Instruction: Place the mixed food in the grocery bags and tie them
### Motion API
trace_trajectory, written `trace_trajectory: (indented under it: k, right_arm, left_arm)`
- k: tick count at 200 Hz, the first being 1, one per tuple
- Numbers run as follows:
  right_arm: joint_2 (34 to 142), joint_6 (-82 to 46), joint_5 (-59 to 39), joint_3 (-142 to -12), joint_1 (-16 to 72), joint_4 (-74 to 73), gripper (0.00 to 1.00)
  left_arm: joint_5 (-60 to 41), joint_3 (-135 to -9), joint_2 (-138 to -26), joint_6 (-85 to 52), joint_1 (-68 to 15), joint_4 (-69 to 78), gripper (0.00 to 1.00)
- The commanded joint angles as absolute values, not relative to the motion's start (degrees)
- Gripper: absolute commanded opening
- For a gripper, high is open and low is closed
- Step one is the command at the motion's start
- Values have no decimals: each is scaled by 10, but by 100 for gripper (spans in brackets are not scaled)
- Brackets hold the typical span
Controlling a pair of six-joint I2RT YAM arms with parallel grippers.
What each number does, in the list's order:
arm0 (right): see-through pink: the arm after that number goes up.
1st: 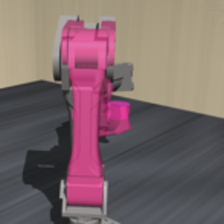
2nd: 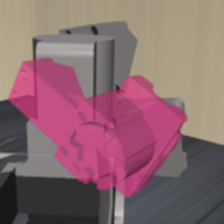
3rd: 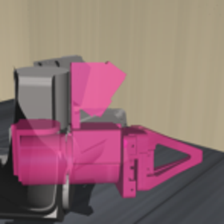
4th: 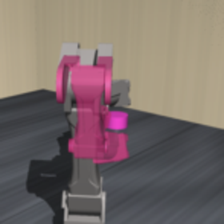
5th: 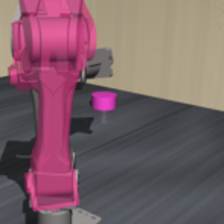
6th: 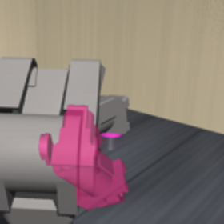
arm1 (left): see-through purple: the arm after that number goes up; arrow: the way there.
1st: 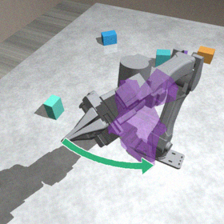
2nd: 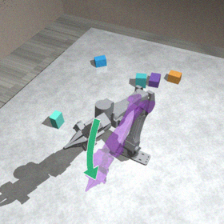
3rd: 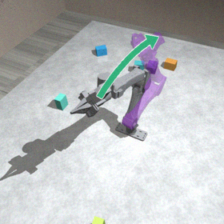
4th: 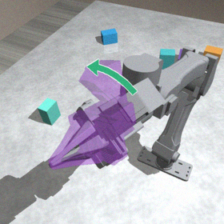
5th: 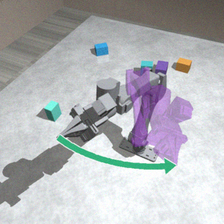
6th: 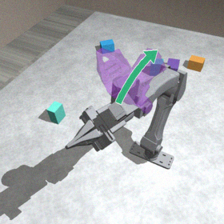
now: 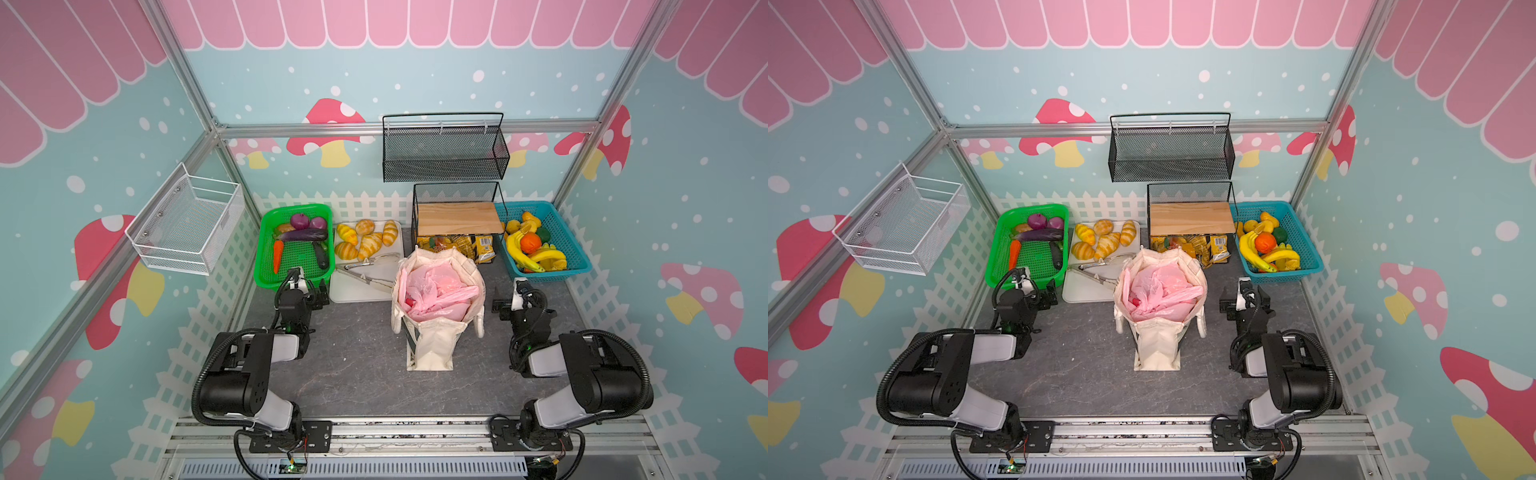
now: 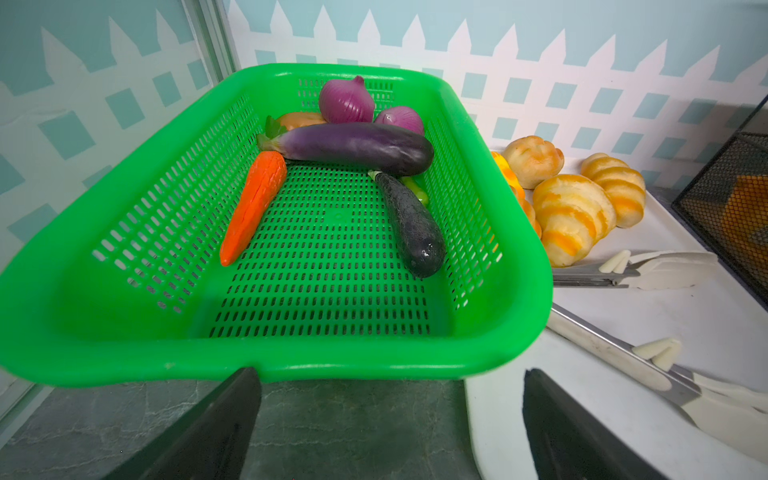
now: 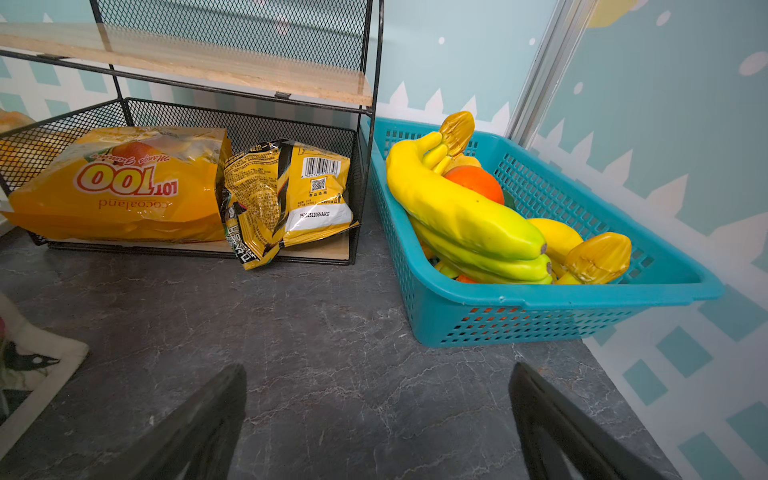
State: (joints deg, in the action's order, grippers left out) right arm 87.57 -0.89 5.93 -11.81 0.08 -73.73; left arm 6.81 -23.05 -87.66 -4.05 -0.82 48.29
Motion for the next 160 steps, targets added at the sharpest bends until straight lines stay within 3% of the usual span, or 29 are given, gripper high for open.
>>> trace_trajectory:
  k: [1,160]
  right_arm:
    - [876,-3,56,-114,0,-761,100]
    - [878,18,9,-116,1,-760,99]
  left_arm:
    - [65,-228,-880,-28,-7,498,100]
    - [69,-229,-881,-27,-9,496,100]
